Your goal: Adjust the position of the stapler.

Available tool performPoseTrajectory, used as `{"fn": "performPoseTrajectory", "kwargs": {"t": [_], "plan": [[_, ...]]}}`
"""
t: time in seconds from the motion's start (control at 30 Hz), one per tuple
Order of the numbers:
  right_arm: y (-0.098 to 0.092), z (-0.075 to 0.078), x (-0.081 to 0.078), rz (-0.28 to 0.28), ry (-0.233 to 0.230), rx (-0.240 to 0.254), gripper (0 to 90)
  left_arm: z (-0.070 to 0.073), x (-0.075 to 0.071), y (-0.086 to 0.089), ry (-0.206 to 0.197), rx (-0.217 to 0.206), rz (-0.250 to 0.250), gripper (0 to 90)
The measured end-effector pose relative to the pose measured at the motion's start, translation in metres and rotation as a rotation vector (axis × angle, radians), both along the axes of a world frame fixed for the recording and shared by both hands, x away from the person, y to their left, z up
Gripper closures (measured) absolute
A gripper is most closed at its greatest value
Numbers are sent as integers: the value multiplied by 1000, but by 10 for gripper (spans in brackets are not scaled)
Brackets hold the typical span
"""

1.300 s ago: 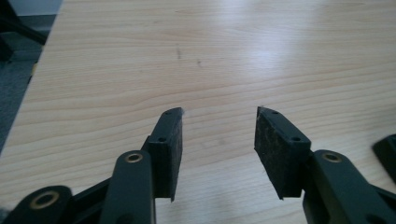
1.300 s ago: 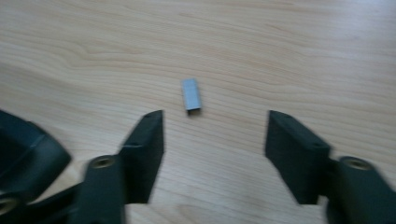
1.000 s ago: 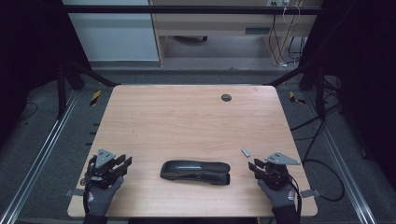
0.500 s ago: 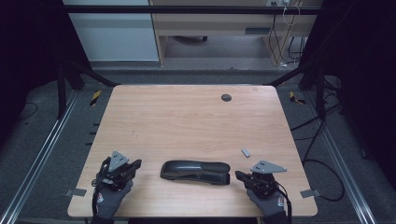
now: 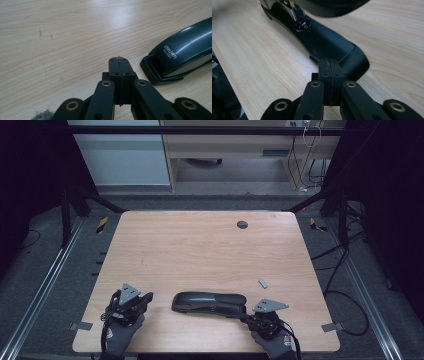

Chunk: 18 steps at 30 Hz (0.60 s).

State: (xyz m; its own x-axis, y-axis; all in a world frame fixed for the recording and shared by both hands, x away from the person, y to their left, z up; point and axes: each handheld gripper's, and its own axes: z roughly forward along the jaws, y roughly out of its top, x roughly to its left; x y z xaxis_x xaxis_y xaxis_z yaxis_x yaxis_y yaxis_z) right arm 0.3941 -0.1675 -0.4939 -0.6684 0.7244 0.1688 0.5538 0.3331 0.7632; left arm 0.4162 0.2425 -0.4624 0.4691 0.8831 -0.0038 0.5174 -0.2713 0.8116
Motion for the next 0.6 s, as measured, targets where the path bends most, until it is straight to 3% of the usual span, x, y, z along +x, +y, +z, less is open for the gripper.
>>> {"fn": "performPoseTrajectory", "kwargs": {"t": [0.27, 0.6], "plan": [[8, -9, 2, 5, 32, -39, 900, 0, 0, 2, 3, 1, 5, 898], [6, -9, 4, -23, -4, -48, 900, 1, -1, 2, -4, 4, 4, 898]]}}
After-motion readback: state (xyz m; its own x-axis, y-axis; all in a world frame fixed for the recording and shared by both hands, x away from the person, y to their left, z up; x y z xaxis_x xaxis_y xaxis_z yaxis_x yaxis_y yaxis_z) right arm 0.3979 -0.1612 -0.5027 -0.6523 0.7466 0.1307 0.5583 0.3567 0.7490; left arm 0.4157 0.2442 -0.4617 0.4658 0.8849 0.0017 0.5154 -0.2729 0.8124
